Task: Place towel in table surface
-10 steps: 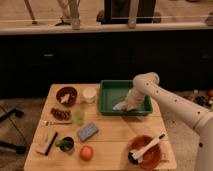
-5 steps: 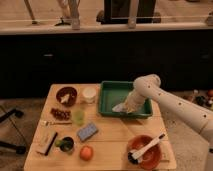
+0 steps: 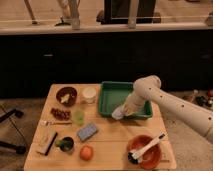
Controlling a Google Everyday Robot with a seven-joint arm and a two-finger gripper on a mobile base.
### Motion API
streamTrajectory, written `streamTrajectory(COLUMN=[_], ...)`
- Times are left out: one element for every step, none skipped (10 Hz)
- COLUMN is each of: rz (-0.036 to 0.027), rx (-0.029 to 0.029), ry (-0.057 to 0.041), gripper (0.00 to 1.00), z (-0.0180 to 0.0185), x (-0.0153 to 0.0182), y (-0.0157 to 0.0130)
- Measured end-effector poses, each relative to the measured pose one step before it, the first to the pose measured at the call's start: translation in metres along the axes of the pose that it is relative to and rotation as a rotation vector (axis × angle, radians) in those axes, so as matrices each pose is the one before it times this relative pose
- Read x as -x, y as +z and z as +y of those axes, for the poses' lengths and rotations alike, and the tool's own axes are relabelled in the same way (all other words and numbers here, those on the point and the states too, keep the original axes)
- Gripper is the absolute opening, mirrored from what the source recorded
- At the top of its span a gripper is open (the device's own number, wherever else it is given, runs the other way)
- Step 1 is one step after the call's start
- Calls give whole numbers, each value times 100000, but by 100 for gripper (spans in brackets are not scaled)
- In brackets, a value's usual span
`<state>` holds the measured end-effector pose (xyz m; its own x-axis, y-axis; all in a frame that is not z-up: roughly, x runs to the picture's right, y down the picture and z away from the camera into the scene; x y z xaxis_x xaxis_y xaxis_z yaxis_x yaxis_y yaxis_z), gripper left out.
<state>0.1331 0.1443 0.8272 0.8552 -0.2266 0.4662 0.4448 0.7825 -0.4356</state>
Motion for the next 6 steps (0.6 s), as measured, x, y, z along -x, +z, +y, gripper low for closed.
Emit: streamTrajectory(rz=[-273,-315,-494,-476,-368,-221], rx=[1163,94,280,629,541,684], ry=[-949,-755,-531,-468,-298,-118], gripper=[2,2,2,2,2,2], z=[469,7,28,541,613,351], x=[388,377,372,387,337,319], y=[-96,-54,79,173,114,75])
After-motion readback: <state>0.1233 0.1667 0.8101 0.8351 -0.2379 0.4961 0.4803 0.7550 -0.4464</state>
